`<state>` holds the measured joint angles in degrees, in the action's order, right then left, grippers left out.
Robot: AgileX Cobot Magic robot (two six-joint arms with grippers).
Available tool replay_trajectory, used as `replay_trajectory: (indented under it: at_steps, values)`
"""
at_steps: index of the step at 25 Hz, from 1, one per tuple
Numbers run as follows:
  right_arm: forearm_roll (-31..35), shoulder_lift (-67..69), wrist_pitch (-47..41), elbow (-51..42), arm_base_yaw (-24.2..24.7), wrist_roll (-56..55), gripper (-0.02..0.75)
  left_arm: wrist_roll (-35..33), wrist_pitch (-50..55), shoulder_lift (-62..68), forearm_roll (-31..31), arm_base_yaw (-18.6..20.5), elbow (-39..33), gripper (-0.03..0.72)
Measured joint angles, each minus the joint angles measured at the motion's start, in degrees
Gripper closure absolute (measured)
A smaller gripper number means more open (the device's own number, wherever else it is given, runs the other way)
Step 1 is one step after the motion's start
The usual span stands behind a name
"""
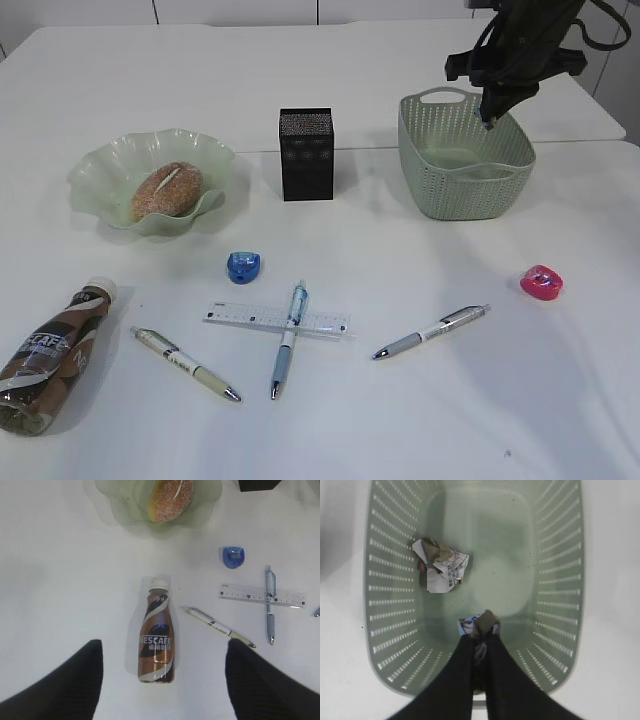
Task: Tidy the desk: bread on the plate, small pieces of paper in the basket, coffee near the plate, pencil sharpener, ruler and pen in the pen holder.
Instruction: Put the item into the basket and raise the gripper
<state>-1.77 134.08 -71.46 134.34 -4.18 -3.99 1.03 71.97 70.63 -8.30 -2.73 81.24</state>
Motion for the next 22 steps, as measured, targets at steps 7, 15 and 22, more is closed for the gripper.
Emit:
replay_trajectory:
  at_steps: [7,15,22]
  values:
    - [0.0,0.0,0.0,0.0,0.0,0.0,0.682,0.1,0.0,0.0,-0.1,0.0,0.0,0.151]
    - [0.2,0.0,0.0,-0.5,0.0,0.7,0.376,0.1,0.0,0.0,-0.1,0.0,0.0,0.151]
    - [0.3,0.0,0.0,-1.8,0.0,0.9,0.171,0.1,0.0,0.0,-0.1,0.0,0.0,0.151]
